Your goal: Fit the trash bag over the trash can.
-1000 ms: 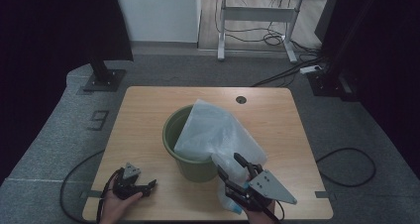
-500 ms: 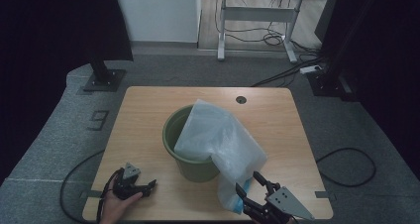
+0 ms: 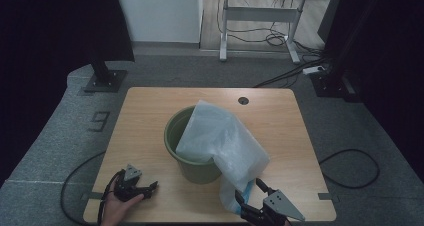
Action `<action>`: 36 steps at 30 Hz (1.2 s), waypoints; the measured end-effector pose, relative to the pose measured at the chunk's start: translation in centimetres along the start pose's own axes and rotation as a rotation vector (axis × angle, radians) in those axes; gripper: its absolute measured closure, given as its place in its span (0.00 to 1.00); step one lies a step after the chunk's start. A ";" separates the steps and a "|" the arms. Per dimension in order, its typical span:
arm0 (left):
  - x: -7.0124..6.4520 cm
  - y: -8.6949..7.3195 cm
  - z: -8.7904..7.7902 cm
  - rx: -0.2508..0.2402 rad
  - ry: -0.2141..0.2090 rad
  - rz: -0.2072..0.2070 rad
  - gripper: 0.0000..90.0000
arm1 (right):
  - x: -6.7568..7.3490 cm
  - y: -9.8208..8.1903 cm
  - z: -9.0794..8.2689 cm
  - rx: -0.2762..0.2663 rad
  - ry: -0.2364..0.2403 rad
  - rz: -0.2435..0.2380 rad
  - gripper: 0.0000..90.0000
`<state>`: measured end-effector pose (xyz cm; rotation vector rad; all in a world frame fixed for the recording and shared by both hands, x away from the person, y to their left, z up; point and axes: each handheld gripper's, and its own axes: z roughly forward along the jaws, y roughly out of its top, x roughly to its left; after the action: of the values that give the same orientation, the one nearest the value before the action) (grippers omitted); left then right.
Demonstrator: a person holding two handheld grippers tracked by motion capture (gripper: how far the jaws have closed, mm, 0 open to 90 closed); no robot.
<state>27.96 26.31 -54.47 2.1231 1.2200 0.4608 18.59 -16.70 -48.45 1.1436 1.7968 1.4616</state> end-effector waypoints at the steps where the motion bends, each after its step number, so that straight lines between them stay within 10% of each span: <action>1: 0.0 0.0 0.0 -0.001 -0.002 -0.002 0.19 | -0.1 -0.2 0.3 0.009 0.000 0.002 0.22; 14: 0.0 0.0 0.0 -0.002 0.003 -0.006 0.20 | -2.2 -2.7 3.0 0.089 -0.045 0.096 0.30; 26: -0.1 0.0 -0.7 -0.031 -0.011 -0.021 0.21 | -2.7 -1.6 2.3 -0.023 -0.156 0.044 0.94; 36: -1.2 2.5 -4.6 -0.192 -0.078 -0.071 0.27 | -4.8 3.9 0.2 -0.159 -0.222 -0.047 0.97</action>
<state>26.28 26.03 -49.41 1.9120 1.1557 0.4410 22.19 -20.57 -45.21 1.1269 1.5198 1.3654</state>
